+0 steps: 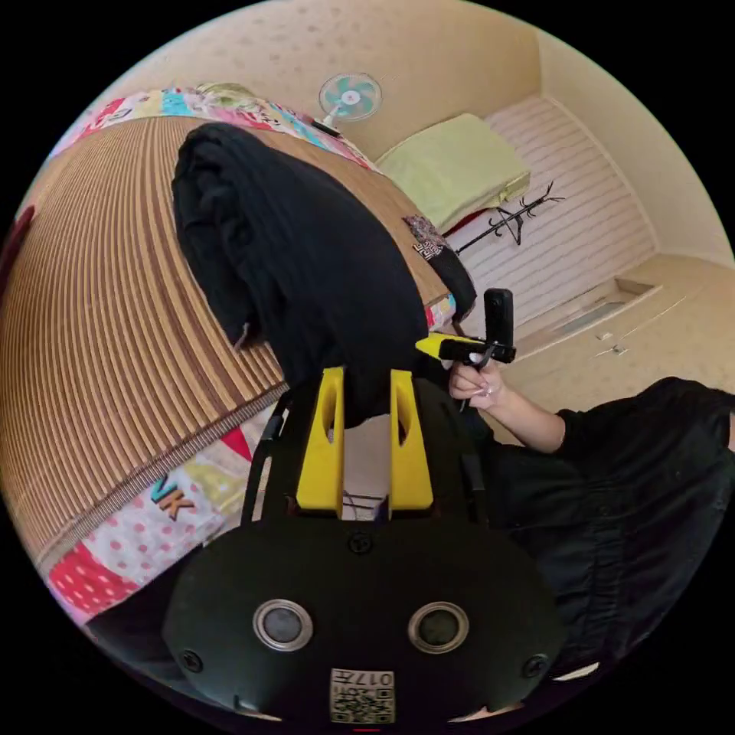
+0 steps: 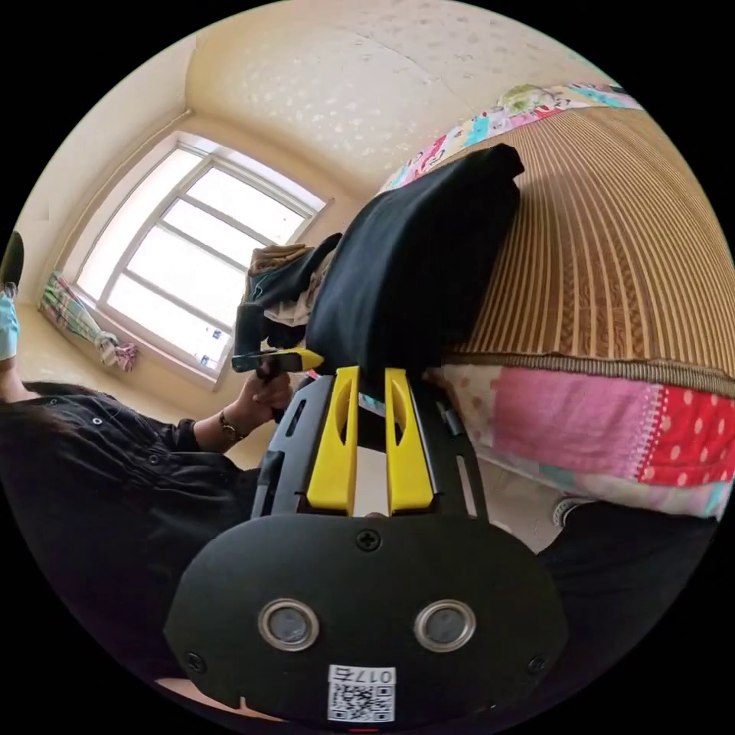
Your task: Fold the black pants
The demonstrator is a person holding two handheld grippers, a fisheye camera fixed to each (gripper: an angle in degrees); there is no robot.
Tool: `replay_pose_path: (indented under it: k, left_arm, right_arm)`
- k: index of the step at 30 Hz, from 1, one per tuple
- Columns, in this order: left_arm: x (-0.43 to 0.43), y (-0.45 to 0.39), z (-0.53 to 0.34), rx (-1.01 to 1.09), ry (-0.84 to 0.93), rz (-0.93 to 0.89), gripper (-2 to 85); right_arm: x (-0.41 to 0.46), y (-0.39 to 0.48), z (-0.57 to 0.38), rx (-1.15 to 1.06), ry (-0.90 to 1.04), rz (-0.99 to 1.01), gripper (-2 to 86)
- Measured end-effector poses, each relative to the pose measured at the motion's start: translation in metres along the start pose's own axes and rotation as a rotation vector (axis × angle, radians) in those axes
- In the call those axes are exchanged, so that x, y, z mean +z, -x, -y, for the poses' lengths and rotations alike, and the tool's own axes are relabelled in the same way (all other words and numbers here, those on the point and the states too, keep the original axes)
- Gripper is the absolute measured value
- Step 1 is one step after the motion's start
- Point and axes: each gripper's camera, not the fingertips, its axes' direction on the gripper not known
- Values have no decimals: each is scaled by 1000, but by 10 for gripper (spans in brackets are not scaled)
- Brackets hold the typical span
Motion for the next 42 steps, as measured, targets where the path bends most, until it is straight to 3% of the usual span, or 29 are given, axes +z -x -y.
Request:
replay_pose_path:
  k: [6,9,11,13,18,26,30,36,42]
  left_arm:
    - [-58,38,37,-165,-244,-35,162]
    - [-44,52,87,-180,-155,-29,195]
    - [-21,57,106,-189,-41,-18,189]
    - [-25,48,107,-179,-74,60,176]
    - [-106,17,36,-115,-310,39,173]
    - [-175,11,-85,-271,-431,177,162]
    - [-167,10,-97,-317,-492,101,160]
    - [-127,6,-56,-255,-343,88,157]
    - [-87,2,-2,-151,-226,2,135]
  right_arm:
    - [-57,-28,85,95,-113,-65,125]
    - [-33,-53,153,139,-44,-23,167]
    - [21,-76,189,213,114,39,183]
    - [42,-73,202,196,101,32,189]
    - [99,-60,250,142,177,27,175]
    - [280,9,353,73,315,26,164]
    - [304,43,369,-59,303,-234,168]
    - [184,10,310,-142,191,-252,121]
    - [-94,-97,193,38,-182,-745,49]
